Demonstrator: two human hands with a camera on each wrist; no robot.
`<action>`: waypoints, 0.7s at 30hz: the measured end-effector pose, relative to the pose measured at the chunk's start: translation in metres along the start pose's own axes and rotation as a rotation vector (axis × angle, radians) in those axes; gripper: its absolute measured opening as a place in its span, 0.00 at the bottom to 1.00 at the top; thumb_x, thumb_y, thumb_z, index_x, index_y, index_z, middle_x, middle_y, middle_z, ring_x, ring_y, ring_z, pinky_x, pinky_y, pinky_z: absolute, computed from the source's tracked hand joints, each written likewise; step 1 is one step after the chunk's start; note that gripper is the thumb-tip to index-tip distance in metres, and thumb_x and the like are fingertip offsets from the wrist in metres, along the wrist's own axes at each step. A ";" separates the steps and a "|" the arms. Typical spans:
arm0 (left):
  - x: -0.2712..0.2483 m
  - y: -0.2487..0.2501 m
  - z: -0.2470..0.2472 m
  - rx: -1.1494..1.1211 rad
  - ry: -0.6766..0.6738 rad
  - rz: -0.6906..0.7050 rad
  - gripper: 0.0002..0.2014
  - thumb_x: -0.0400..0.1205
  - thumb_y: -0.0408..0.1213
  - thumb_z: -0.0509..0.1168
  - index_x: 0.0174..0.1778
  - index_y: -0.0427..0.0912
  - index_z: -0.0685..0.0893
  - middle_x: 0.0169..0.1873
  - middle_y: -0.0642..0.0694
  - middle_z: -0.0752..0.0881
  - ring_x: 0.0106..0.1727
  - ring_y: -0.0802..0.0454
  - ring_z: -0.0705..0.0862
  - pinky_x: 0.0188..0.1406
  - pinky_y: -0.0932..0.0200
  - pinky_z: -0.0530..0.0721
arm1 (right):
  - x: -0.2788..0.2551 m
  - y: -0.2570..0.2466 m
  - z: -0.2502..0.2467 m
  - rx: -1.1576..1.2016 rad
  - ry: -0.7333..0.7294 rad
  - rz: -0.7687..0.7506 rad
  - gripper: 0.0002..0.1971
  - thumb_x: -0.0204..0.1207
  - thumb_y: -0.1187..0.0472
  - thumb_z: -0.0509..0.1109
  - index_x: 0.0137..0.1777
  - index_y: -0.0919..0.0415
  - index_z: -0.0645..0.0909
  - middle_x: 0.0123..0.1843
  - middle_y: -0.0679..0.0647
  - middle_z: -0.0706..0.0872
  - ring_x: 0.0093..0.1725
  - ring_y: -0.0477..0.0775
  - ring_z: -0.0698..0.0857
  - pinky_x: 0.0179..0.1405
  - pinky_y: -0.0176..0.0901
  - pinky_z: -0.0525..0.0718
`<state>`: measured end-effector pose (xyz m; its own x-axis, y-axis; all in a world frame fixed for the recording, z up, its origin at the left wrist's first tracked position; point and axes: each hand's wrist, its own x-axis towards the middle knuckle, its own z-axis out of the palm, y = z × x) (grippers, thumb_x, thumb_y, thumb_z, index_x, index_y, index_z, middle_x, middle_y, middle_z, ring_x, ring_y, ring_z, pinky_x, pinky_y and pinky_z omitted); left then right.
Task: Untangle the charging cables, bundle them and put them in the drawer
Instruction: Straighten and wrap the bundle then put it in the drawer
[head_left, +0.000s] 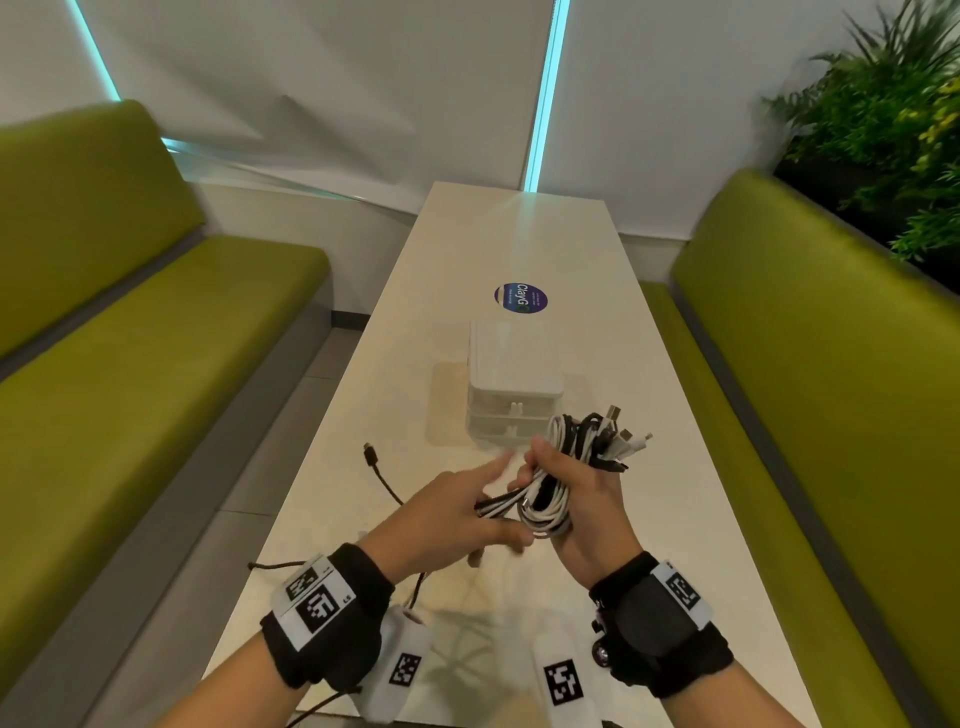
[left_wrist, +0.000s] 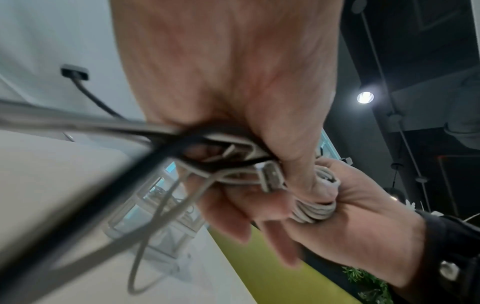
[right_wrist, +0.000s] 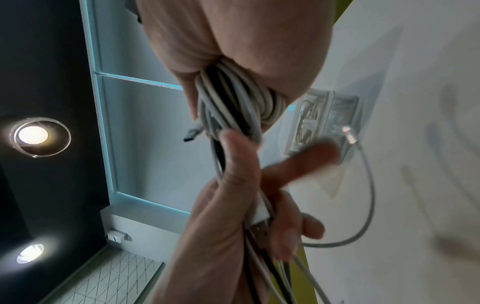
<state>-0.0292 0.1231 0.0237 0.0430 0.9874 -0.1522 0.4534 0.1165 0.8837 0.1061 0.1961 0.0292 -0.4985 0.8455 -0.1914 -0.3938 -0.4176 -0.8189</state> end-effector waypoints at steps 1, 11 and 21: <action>-0.001 0.001 -0.001 0.062 -0.048 0.013 0.25 0.79 0.47 0.72 0.72 0.54 0.77 0.36 0.47 0.92 0.25 0.57 0.81 0.36 0.59 0.82 | 0.000 0.000 -0.001 -0.005 -0.013 0.003 0.11 0.68 0.61 0.76 0.41 0.66 0.77 0.30 0.61 0.79 0.28 0.54 0.80 0.27 0.44 0.83; -0.003 -0.005 -0.012 0.140 -0.156 -0.096 0.19 0.75 0.57 0.73 0.28 0.46 0.82 0.18 0.54 0.80 0.24 0.54 0.79 0.31 0.59 0.80 | -0.002 -0.003 -0.003 -0.057 -0.095 0.031 0.11 0.71 0.70 0.73 0.31 0.61 0.77 0.24 0.59 0.70 0.24 0.56 0.75 0.31 0.48 0.81; -0.012 -0.024 -0.027 0.162 -0.154 -0.024 0.17 0.78 0.54 0.70 0.27 0.52 0.78 0.24 0.52 0.73 0.28 0.55 0.73 0.30 0.60 0.74 | -0.002 -0.029 -0.020 -0.628 -0.172 -0.206 0.19 0.71 0.80 0.71 0.34 0.52 0.84 0.24 0.58 0.76 0.22 0.58 0.77 0.30 0.55 0.83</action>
<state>-0.0647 0.1114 0.0160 0.1603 0.9550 -0.2496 0.5928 0.1090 0.7980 0.1337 0.2129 0.0426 -0.5977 0.8003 0.0482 0.0030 0.0624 -0.9980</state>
